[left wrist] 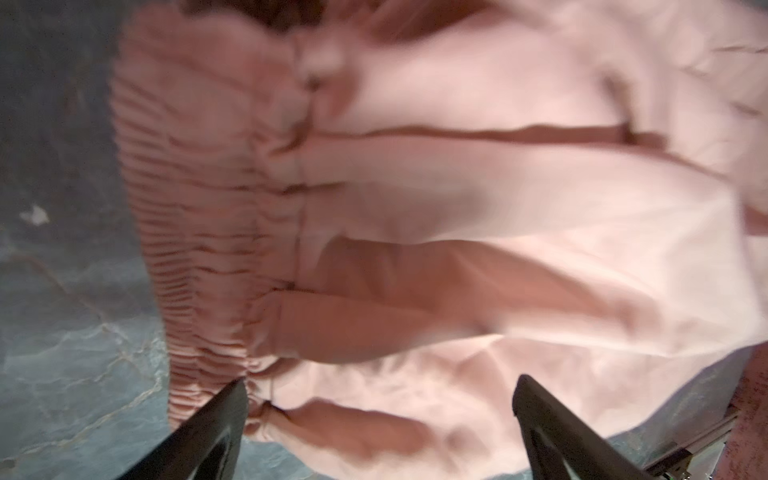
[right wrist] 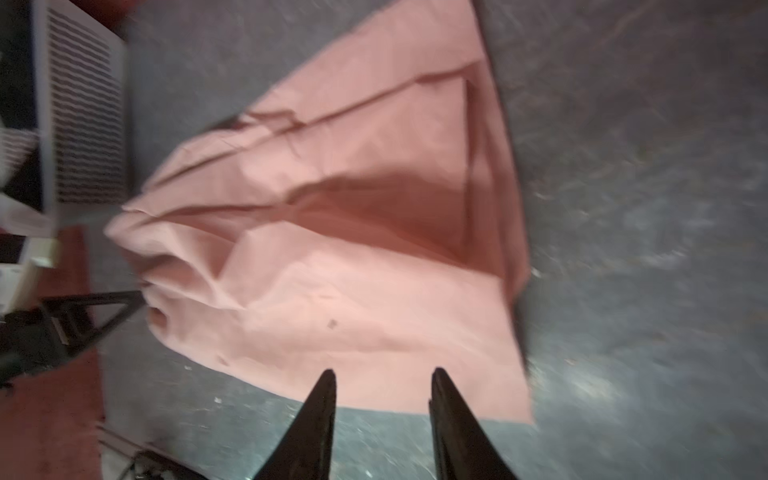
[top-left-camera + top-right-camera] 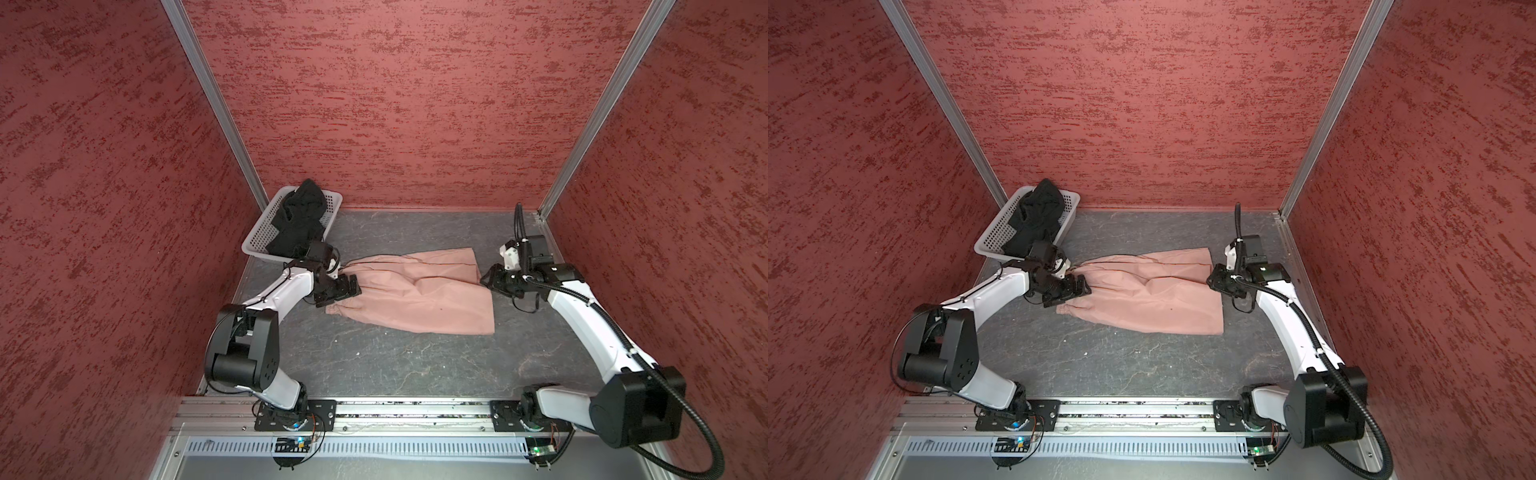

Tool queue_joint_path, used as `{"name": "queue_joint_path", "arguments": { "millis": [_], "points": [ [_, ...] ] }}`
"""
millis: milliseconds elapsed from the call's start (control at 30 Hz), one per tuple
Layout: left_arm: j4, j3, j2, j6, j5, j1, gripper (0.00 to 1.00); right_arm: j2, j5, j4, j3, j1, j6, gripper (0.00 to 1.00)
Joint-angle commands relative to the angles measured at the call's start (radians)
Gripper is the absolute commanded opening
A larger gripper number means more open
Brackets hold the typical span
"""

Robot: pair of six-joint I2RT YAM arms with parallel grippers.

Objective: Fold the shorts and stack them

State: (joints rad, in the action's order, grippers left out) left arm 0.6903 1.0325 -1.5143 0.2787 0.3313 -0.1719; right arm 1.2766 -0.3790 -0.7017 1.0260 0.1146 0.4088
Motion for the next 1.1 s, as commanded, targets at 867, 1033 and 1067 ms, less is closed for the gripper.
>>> {"name": "queue_joint_path", "arguments": {
  "millis": [867,1033,1067],
  "points": [
    [0.020,0.145,-0.180,-0.045,-0.119,0.054,0.99,0.442,-0.165,0.135,0.114,-0.059,-0.086,0.50],
    [0.008,0.159,-0.199,-0.045,-0.114,0.054,0.99,0.449,-0.314,0.250,0.081,-0.058,-0.010,0.00],
    [0.006,0.162,-0.199,-0.046,-0.115,0.057,0.99,0.453,-0.313,0.247,0.092,-0.057,-0.009,0.00]
  ]
}}
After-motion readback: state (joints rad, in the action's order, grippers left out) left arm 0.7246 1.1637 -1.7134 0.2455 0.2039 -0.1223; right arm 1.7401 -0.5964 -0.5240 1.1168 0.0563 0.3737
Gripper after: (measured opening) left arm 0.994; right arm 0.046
